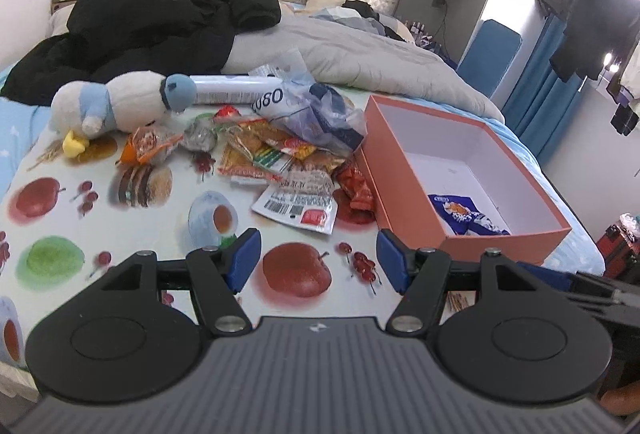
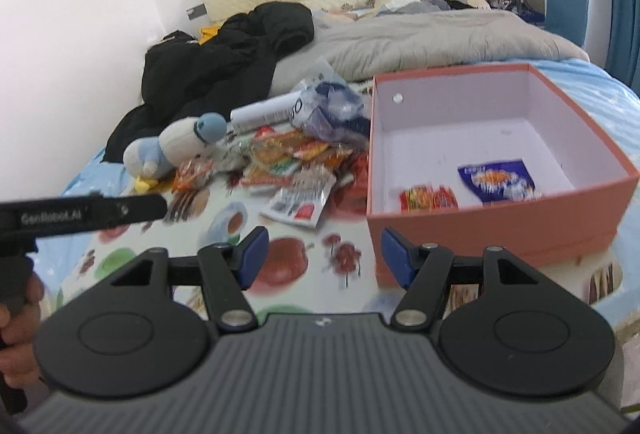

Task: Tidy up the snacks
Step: 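Withdraw both tools from the box back toward the snack pile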

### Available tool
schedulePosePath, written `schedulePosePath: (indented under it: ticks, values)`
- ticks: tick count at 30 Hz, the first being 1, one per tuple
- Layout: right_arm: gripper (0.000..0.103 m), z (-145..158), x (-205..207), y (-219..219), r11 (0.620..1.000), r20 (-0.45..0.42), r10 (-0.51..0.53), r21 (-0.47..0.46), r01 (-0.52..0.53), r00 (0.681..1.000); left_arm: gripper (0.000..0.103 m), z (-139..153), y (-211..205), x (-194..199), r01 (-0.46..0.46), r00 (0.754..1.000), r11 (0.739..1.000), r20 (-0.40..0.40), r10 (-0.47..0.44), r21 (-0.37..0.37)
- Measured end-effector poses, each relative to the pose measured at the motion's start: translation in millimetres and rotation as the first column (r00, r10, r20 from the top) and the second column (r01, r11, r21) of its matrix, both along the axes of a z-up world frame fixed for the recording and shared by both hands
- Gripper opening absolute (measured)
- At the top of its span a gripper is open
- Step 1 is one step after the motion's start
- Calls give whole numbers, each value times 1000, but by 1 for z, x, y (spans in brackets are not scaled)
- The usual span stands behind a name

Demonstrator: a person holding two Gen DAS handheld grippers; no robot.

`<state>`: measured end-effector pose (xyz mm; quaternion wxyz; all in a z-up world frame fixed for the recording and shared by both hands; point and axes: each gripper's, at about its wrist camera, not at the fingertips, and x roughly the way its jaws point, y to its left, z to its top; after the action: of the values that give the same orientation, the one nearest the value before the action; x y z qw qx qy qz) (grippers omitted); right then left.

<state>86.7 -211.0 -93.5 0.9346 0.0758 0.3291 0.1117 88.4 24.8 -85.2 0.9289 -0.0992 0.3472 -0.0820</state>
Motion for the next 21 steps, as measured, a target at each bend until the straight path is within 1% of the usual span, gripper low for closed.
schedulePosePath:
  ticks: [4, 9, 13, 15, 17, 21]
  values:
    - [65, -8, -3, 3, 1000, -26, -2, 3, 2, 1000, 69, -6, 5, -1, -5, 1000, 1000, -10, 5, 0]
    - [65, -9, 3, 10, 1000, -9, 10, -1, -11, 1000, 69, -13, 13, 7, -27, 1000, 1000, -12, 27, 13]
    - [65, -15, 16, 18, 999, -15, 32, -22, -33, 999, 70, -24, 25, 22, -67, 997, 997, -29, 67, 23]
    - [65, -19, 23, 23, 998, -13, 48, -28, -49, 999, 74, -29, 30, 30, -81, 996, 996, -26, 82, 36]
    - [64, -23, 31, 30, 997, -14, 69, -30, -69, 998, 75, -35, 36, 39, -98, 994, 994, -33, 100, 49]
    - [64, -35, 49, 45, 993, -25, 111, -41, -112, 994, 75, -53, 50, 61, -115, 991, 991, -55, 119, 72]
